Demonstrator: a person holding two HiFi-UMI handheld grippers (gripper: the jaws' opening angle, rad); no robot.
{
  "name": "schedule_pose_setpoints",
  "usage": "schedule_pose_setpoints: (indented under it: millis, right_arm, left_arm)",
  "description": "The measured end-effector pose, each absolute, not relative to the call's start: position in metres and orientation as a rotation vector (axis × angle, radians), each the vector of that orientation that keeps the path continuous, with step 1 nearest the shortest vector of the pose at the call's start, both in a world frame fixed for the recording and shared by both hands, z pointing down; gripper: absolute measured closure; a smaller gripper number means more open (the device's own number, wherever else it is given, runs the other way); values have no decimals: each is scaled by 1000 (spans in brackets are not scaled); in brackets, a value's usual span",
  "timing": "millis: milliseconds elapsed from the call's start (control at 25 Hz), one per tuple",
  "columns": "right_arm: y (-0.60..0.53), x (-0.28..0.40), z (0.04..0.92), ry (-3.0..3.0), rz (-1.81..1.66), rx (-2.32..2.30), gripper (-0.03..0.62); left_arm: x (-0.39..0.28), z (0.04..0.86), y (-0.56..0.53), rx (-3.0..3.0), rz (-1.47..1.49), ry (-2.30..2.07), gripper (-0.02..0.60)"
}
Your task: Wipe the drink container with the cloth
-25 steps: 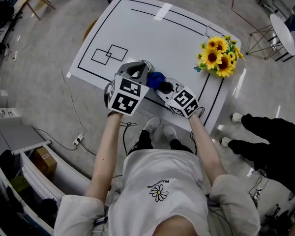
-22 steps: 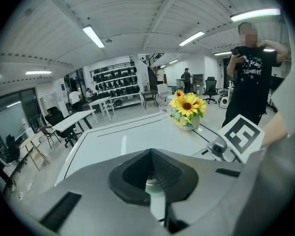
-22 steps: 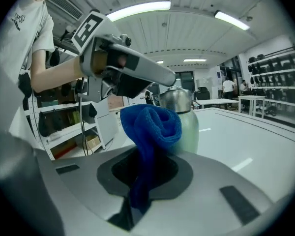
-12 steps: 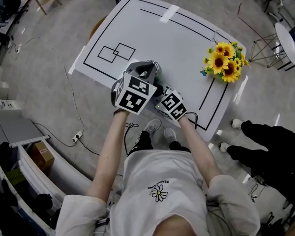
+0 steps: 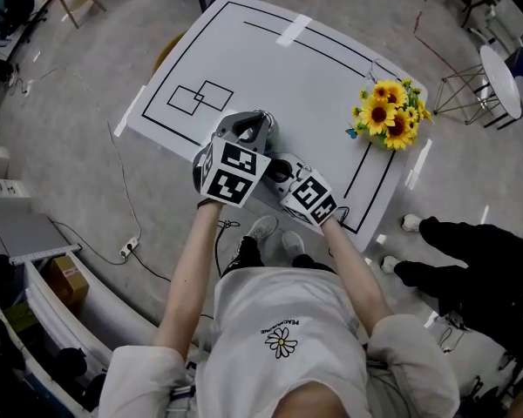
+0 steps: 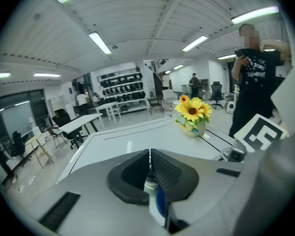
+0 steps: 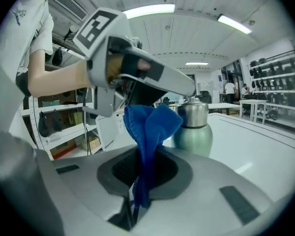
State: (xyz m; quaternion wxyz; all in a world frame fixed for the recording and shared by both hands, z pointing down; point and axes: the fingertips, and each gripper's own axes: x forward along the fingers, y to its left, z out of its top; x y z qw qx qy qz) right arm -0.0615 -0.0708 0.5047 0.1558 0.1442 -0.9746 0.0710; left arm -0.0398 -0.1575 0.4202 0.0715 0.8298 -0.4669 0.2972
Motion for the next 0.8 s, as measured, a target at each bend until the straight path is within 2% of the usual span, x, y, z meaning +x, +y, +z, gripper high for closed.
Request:
schedule_pose_setpoints:
  millis: [40, 120, 240, 520, 800]
  right_arm:
    - [-68, -56, 500, -2796, 197, 416, 553]
    - [-62, -42, 492, -2804, 187, 434, 553]
    - [-58, -12, 483, -2800, 203, 518, 553]
    - [-64, 57, 485, -2725, 269, 768, 553]
    - [-76, 82, 486, -2686, 292, 915, 553]
  left_arm:
    - [-42, 415, -157, 2483, 817, -1462, 564]
    - [-47, 404, -150, 2454, 633, -1548, 448]
    - [-54, 402, -134, 2391, 438, -1624, 343]
    - [-51, 472, -117, 2126, 373, -1648, 341]
    - [-52, 505, -114, 1816, 244, -1821, 341]
